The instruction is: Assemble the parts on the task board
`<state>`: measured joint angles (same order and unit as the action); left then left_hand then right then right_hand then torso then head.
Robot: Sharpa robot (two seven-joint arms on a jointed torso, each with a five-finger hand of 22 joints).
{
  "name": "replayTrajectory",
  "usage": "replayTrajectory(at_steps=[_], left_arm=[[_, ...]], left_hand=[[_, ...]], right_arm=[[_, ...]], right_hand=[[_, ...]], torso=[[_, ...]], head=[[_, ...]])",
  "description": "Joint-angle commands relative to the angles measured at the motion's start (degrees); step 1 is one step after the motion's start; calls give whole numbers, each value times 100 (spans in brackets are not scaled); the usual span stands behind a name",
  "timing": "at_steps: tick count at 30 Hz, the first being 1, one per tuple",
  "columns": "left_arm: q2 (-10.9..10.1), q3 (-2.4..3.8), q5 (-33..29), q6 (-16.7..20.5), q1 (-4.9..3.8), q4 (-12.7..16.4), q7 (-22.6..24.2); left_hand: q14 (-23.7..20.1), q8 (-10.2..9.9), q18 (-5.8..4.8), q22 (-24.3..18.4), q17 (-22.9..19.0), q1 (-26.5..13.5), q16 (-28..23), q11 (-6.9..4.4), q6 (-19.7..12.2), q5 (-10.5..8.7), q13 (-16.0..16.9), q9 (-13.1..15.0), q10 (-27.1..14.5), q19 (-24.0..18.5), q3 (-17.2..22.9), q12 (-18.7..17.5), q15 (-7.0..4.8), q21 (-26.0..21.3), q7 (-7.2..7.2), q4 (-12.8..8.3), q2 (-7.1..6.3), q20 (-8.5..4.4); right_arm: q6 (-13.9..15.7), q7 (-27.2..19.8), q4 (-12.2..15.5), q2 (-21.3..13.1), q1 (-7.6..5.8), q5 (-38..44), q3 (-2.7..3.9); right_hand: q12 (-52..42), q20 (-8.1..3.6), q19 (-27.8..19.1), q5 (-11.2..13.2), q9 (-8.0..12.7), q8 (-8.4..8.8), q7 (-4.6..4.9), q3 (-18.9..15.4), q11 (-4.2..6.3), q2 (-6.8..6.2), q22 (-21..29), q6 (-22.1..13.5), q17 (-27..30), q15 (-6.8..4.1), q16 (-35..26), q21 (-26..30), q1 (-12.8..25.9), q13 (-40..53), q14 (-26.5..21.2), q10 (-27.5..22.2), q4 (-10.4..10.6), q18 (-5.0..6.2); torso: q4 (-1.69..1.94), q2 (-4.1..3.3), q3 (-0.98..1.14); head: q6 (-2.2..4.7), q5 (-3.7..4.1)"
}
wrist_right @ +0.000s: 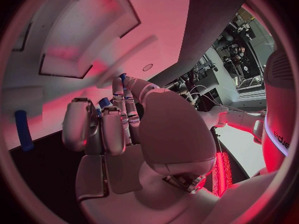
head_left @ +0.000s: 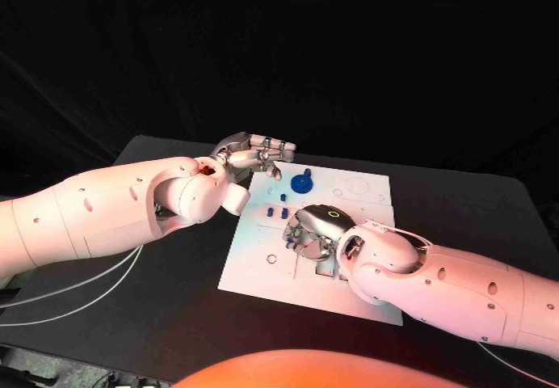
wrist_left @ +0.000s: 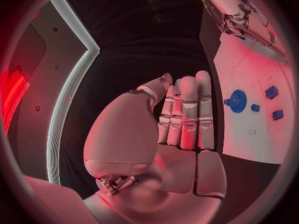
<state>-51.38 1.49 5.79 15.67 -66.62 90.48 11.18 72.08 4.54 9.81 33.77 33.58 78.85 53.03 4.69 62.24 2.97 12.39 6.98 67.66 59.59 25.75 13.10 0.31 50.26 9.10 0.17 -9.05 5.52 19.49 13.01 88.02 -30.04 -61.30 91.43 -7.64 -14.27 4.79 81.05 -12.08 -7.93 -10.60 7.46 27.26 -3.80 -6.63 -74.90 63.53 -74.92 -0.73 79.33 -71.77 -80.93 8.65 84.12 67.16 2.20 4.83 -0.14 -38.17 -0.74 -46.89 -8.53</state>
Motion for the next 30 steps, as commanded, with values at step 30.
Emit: replayTrajectory(at_steps=[30], left_arm=[[-5,4,-48,-171,-9,-57,-38]], left_hand=[[-54,-23,70,-19,-12,-17,-17,14,-59,-7,14,-20,-71,30,-31,47,11,-41,19,-6,39,12]], right_arm=[[245,72,627,-817,-176,-316,49]], right_hand=[[291,194,-195,-85,91,394,79,-606,-179,-303,-320,-573,1,155,2,483,471,-156,273,-910,36,9]], torso=[[-26,13,1]], head=[[91,85]])
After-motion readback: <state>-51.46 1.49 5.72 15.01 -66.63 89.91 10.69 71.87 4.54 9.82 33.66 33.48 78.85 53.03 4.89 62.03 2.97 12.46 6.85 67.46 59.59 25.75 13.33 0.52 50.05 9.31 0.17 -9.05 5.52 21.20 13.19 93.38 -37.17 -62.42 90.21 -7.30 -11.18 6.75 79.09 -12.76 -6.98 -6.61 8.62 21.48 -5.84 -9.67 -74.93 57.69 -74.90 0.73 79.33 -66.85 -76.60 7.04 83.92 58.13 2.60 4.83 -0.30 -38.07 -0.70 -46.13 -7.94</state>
